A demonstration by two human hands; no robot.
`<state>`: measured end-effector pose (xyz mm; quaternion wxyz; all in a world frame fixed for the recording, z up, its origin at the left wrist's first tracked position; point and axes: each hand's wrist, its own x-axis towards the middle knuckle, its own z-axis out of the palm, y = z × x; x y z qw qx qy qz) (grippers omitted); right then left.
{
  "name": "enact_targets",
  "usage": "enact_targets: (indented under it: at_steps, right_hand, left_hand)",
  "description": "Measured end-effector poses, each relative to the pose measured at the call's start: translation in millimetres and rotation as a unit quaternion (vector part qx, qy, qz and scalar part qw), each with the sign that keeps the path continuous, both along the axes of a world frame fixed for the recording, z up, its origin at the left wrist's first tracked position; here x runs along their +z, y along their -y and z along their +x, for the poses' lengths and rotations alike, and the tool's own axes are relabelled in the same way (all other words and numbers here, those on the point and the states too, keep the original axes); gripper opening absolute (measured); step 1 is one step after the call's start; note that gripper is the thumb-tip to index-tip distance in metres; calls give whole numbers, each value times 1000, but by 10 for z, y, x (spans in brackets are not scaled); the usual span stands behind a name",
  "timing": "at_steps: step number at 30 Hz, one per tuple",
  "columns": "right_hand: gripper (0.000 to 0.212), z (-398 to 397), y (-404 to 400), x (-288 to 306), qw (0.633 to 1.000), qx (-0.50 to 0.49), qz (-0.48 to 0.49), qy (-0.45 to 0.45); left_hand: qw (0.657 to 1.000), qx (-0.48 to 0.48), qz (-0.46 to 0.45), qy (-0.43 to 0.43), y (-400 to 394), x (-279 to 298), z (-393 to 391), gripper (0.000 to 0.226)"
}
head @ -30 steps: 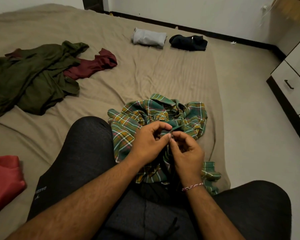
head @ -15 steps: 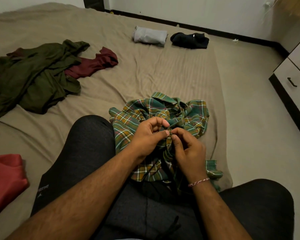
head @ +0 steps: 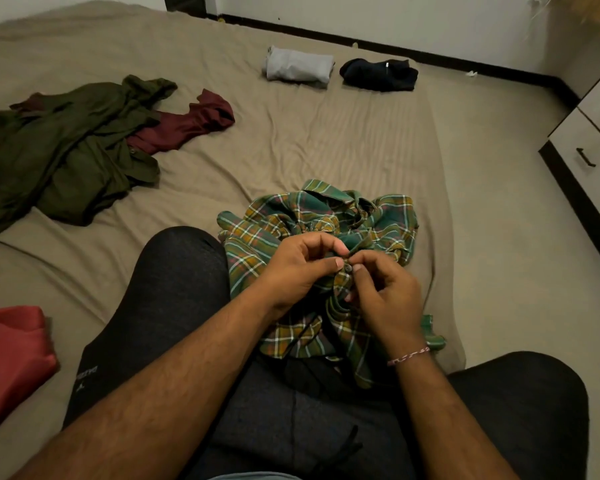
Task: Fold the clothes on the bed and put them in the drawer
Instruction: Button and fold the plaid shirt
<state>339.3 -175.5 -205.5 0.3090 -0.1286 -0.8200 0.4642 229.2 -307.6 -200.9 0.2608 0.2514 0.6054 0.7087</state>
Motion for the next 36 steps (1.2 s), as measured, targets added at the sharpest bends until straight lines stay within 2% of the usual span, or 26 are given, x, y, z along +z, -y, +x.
enact_targets:
  at_steps: [2, 4, 6, 8, 9, 12, 14, 17, 21, 23, 25, 26, 28, 30, 32, 34, 36]
  right_hand:
    - [19, 9, -27, 31, 992, 60, -109, 34]
    - [25, 46, -114, 53, 983, 123, -116, 71]
    - [38, 72, -220, 21, 978, 144, -7, 149]
    - [26, 76, -287, -32, 965, 110, 126, 204]
    - [19, 68, -314, -46, 966, 85, 138, 201]
    - [7, 3, -423, -31, 991, 23, 6, 134]
    - [8, -89, -484, 57, 989, -2, -112, 95]
    - [19, -285, -622, 134, 968, -42, -236, 70]
    - [20, -423, -733, 76, 916, -120, -379, 57]
    - [13, -391, -768, -46, 928, -150, -336, 63]
    - [2, -300, -766, -136, 946, -153, -278, 69]
    - [5, -262, -752, -133, 949, -150, -267, 67]
    - [10, -198, -723, -97, 951, -153, -264, 50]
    - [6, -177, -680, -16, 952, -158, -259, 35]
    - [6, -133, -628, 82, 950, -162, -267, 17]
    - [8, -85, -615, 137, 950, -167, -265, -3]
    - [8, -25, -610, 176, 944, -169, -282, -23]
  left_hand:
    - [999, 31, 4, 17, -3, -16, 4, 22]
    - [997, 67, 12, 44, -4, -36, -24, 23]
    - [994, 81, 32, 65, 1, -15, -69, 26]
    - [997, 62, 29, 42, -6, 40, -153, 32]
    - [999, 46, 9, 3, -17, 66, -214, 37]
    - [989, -8, -65, -130, -125, 132, -472, 52]
    - [981, -40, -103, -161, -265, 171, -694, 57]
    - [961, -83, -175, -199, -522, 235, -1085, 60]
    - [882, -111, -333, -313, -661, 248, -1391, 62]
    - [853, -59, -358, -376, -630, 232, -1271, 57]
    - [848, 38, -310, -429, -528, 169, -977, 53]
    - [845, 85, -285, -444, -453, 130, -815, 53]
    - [840, 132, -289, -441, -305, 17, -523, 61]
    - [826, 138, -344, -425, -233, -70, -418, 59]
    - [843, 144, -330, -400, -200, -23, -469, 32]
    - [901, 144, -237, -333, -173, 142, -587, 8]
    - [932, 126, -168, -295, -138, 359, -702, 17]
